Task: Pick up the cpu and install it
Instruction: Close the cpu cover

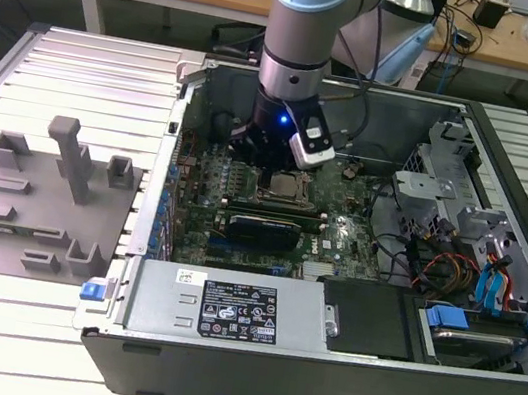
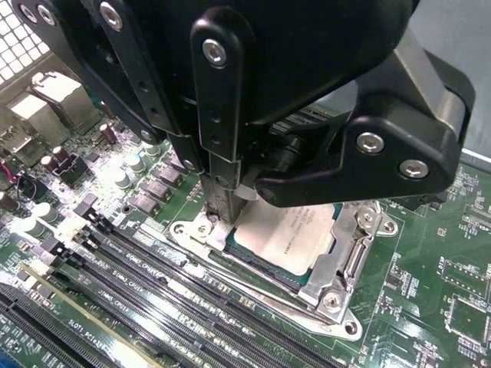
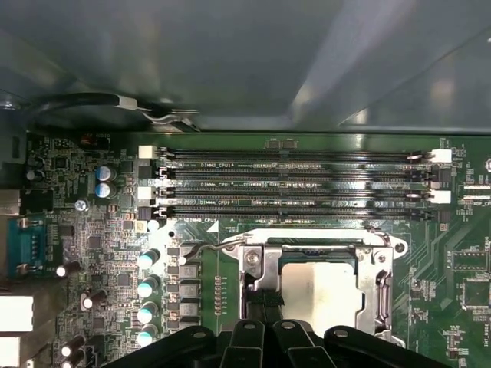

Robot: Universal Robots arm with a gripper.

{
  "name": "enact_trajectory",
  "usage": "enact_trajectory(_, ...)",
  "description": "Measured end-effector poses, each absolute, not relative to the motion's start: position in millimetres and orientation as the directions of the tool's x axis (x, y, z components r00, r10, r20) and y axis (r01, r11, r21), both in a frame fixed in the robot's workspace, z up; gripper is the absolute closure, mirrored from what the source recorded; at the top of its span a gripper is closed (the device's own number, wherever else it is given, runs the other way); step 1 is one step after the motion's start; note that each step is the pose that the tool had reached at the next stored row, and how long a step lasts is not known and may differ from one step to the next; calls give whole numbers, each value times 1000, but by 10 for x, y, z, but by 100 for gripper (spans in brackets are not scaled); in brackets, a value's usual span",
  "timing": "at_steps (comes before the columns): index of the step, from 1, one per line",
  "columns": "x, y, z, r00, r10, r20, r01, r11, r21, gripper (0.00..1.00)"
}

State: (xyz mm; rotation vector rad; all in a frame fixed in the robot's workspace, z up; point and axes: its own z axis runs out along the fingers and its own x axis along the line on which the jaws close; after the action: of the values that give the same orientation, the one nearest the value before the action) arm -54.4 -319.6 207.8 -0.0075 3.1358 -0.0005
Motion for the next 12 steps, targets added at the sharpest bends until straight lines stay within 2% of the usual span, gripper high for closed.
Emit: enact_trajectory(12,-454,-3196,2084,-1000,-5,-6,-5,1000,0,89)
